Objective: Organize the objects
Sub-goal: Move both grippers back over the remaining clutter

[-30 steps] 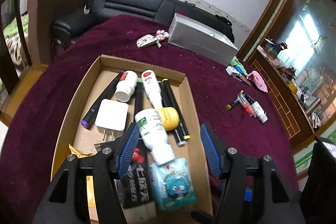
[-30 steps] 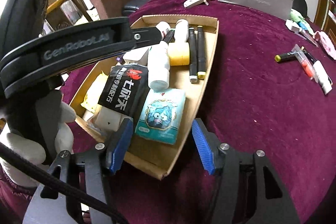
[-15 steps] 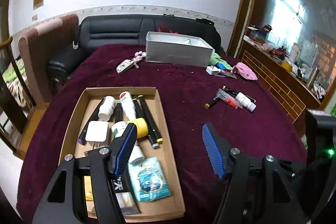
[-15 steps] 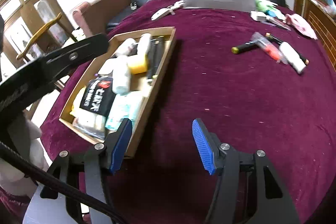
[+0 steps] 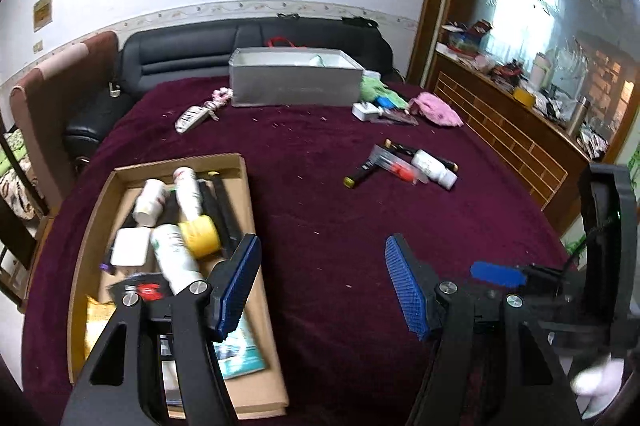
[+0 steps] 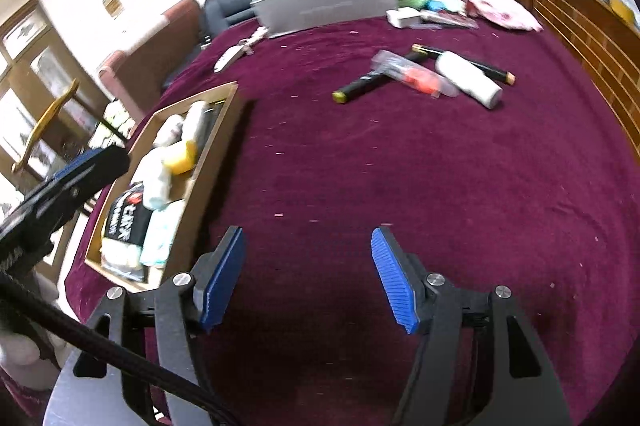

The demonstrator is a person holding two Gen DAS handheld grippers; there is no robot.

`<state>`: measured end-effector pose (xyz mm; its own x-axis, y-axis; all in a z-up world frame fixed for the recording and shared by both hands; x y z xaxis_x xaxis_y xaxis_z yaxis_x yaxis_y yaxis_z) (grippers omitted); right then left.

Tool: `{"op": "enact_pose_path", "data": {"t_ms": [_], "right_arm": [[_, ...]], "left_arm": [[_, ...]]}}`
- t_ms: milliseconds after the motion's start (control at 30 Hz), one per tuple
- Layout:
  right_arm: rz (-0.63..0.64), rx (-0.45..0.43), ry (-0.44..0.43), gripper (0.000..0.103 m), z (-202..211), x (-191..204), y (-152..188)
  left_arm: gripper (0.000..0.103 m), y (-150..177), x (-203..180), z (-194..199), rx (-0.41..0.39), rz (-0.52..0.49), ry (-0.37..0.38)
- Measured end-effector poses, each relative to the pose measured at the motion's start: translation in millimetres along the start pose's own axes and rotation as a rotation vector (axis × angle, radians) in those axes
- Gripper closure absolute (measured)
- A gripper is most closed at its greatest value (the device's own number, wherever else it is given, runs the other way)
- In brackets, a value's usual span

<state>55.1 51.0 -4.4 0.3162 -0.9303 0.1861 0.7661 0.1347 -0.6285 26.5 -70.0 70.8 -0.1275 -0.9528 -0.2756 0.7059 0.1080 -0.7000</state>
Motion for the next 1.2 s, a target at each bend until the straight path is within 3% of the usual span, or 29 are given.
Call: {"op": "enact_pose_path", "data": {"t_ms": [300, 567, 867, 933, 1200], "right_arm": [[-0.138, -0.007, 0.049, 0.039, 4.0, -69.4, 2.7], [-0.161, -0.035, 0.100, 0.039, -2.4, -109.5, -24.2], [-0.077, -0.025, 0.083, 0.039, -43.9, -117.7, -71.4], [-0.052, -0.022, 0.077, 0.039, -56.2, -118.0, -86.1], [0.060, 0.058, 0.126, 0.039, -108.3, -125.6, -120.4]], "left_arm": [[0.045, 29.3, -37.2, -42.7, 0.118, -0.063, 0.021], [0.045, 58.9, -39.6, -84.6, 0.225, -0.051, 0.000], [0.045, 77.6, -29.6, -116.6, 0.312, -0.029, -0.027], [0.043, 77.9, -30.6, -116.6, 0.299, -0.048, -0.032], [0.024, 84.8, -41.1, -117.3, 0.282, -0.111, -0.028]]}}
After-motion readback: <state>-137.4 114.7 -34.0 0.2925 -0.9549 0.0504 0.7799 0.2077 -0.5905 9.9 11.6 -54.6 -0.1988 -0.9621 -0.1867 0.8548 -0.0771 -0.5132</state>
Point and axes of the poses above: each gripper's, at about its wrist camera, not at the fingertips, and z roughly against the way its jaws point, x to its left, y to its underside, the point moved 10 cm from there along -z, roughly the way its jaws point, and after that the axes turned 13 degrees about z, right-handed, at the moved point
